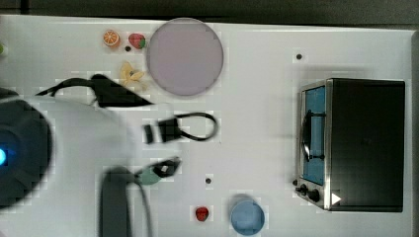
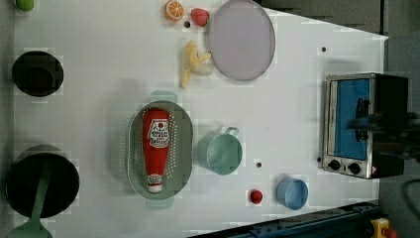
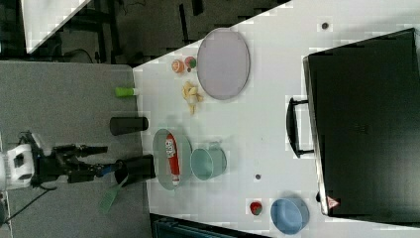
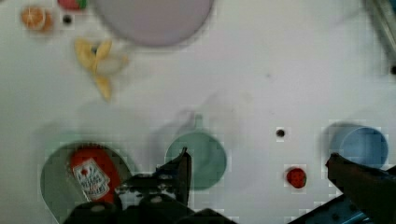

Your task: Pick ketchup from strainer and place it on the table

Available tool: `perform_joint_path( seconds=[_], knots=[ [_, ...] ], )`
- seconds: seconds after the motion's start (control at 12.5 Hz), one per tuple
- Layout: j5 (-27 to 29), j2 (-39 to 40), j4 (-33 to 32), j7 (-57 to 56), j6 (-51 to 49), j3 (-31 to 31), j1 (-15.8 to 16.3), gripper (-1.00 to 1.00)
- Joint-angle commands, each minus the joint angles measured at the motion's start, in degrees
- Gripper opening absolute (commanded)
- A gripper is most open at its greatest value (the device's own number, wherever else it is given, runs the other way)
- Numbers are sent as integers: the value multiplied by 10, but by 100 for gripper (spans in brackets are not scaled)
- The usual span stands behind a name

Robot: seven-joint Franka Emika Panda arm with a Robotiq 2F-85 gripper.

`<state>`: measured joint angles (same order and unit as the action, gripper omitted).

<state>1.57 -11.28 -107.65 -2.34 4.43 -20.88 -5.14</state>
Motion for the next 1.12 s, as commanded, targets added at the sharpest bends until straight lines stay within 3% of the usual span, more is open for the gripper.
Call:
perform_joint_path(
  seconds=[0.08, 0.64, 1.12],
  knots=[
    [1, 25, -13, 37, 29, -61, 7, 100],
    [0, 111, -64, 37, 160, -200, 11, 100],
    [-27, 194, -158, 37, 370, -235, 18, 100]
  ],
)
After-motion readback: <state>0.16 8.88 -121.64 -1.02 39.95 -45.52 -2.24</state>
